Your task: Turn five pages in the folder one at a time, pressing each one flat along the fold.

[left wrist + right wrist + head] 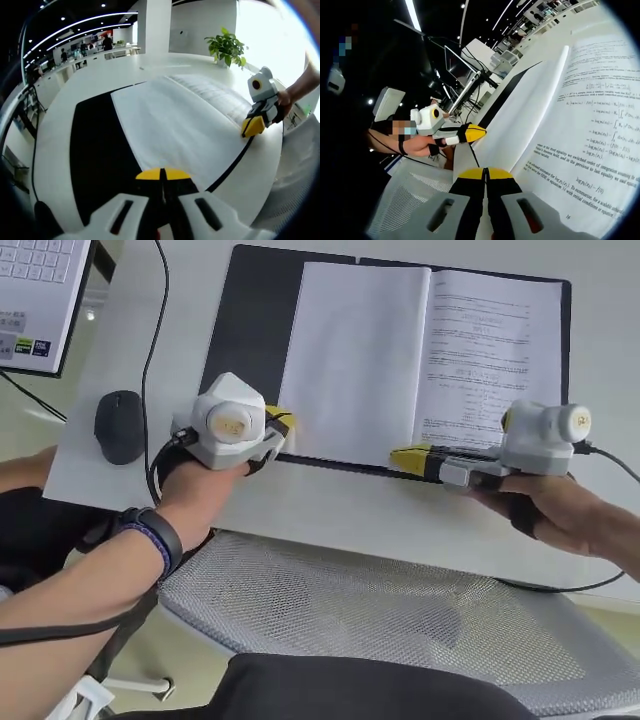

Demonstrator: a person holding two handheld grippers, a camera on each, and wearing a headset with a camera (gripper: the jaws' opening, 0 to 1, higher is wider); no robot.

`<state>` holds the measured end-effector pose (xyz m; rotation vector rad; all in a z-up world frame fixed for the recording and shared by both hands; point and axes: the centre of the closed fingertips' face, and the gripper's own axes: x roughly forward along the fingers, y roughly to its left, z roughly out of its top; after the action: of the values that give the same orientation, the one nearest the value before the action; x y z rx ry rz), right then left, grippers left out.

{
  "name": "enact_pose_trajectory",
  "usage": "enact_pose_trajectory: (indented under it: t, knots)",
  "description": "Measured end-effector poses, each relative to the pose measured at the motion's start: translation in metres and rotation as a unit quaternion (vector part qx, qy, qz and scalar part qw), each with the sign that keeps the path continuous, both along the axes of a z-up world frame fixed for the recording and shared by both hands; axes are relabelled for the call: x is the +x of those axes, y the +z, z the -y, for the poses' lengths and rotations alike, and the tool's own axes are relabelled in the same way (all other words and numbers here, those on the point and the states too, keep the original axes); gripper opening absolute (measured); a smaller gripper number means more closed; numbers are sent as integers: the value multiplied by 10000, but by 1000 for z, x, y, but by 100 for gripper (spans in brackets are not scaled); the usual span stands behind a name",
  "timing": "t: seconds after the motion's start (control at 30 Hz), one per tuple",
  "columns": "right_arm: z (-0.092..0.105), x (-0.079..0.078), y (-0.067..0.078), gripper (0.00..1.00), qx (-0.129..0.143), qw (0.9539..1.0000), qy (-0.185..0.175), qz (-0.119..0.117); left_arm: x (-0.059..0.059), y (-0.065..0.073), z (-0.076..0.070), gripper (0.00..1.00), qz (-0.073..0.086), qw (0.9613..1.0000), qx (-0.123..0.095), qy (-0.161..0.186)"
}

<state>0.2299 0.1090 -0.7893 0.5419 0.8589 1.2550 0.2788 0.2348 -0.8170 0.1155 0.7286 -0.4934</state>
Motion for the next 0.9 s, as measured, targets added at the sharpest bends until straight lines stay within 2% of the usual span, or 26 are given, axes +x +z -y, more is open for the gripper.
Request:
enact_pose_trajectory:
  t: [0.5, 0.63, 0.73, 0.9]
  knots:
    - [0, -4, 4, 0, -156, 9998, -32, -93, -2, 3, 2, 0, -45, 10000, -6, 38]
    - [6, -5, 5, 0, -218, 9997, -67, -111, -4, 5, 3, 0, -52, 10000, 38, -45]
    - [11, -4, 10, 0, -270, 9995, -169, -36, -5, 7, 4, 0, -79, 9999, 50, -65]
    - [23, 7, 17, 5, -409, 9979, -484, 118, -5, 8, 4, 0, -152, 9999, -6, -44]
